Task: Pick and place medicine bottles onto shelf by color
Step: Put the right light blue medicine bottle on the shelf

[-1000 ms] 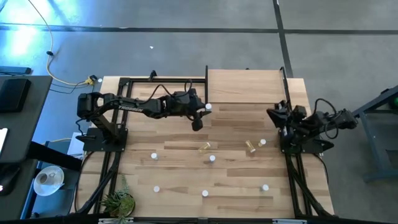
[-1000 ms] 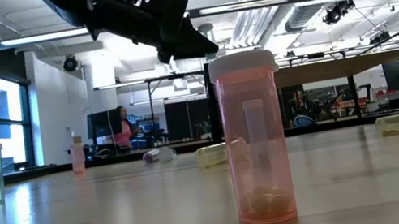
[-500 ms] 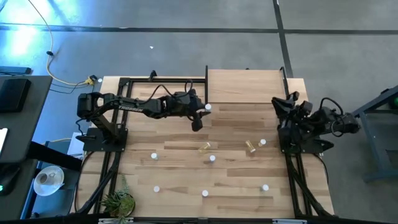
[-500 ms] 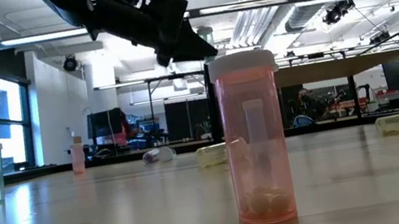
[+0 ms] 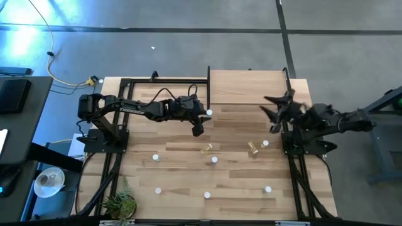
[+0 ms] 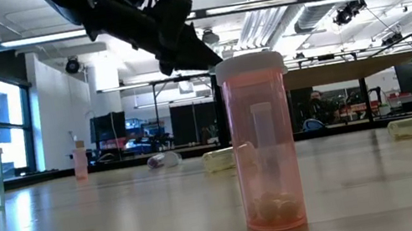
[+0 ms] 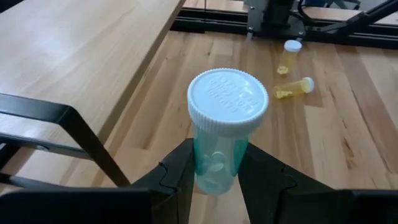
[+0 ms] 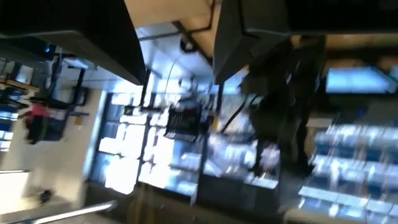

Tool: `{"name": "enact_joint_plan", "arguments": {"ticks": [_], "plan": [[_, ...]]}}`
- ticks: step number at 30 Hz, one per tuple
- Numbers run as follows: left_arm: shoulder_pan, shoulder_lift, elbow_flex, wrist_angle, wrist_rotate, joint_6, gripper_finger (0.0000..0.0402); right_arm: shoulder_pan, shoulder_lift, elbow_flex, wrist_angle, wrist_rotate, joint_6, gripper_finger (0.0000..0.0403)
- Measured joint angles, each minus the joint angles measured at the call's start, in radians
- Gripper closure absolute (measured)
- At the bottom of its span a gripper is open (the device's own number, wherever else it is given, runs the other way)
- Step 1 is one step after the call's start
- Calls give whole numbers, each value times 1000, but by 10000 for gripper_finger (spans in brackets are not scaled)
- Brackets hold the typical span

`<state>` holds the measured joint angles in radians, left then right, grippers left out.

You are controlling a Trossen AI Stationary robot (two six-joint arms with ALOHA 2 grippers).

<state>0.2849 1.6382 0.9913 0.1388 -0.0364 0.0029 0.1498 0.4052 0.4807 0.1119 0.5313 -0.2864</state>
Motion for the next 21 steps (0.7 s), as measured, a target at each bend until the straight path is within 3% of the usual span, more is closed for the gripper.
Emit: {"name": "enact_joint_plan", "arguments": {"ticks": [5, 17, 21], "plan": [[0, 0, 0, -10, 0, 0, 303, -25, 150, 39, -19, -89, 23, 213], [3, 0, 0, -11, 11, 116, 303, -106, 452, 126, 25, -125, 103, 215], [3, 0, 0, -11, 25, 132, 303, -162, 533, 201, 1, -201, 84, 215]]}}
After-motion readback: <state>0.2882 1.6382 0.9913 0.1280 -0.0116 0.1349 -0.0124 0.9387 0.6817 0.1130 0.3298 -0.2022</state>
